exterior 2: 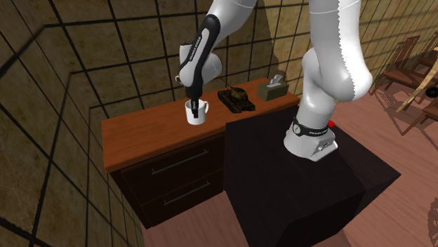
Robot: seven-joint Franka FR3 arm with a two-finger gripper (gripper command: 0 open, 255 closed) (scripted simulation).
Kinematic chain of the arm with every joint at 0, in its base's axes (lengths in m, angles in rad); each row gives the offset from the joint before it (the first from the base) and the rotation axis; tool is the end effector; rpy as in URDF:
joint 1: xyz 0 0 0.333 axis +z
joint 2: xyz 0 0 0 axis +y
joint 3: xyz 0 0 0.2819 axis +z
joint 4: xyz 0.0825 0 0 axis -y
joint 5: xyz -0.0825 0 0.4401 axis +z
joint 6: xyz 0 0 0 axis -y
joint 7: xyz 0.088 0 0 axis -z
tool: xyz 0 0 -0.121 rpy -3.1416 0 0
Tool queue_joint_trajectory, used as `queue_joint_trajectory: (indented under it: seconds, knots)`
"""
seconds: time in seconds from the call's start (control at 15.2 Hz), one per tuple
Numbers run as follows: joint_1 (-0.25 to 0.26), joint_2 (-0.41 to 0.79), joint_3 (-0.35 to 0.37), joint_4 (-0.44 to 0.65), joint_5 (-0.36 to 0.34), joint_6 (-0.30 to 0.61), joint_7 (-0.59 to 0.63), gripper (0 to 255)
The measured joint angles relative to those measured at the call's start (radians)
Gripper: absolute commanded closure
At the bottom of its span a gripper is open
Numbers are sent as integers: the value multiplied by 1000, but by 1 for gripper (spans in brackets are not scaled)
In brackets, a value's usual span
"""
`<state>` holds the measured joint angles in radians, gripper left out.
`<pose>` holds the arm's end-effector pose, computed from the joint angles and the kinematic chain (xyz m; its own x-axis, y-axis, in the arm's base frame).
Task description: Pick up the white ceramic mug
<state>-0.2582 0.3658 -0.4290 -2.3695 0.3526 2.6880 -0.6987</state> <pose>0.3790 -0.3533 0.0892 0.9606 -0.2777 0.0081 -0.2778 -0.9607 0.0005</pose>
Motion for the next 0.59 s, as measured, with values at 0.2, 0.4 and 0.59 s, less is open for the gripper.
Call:
queue_joint_trajectory:
  seconds: [0.2, 0.4, 0.59]
  knots:
    - [22, -40, -28, -5, -38, -31, 28, 255]
    - [43, -85, -56, -15, -81, -61, 60, 255]
    - [56, -115, -75, -11, -114, -91, 83, 255]
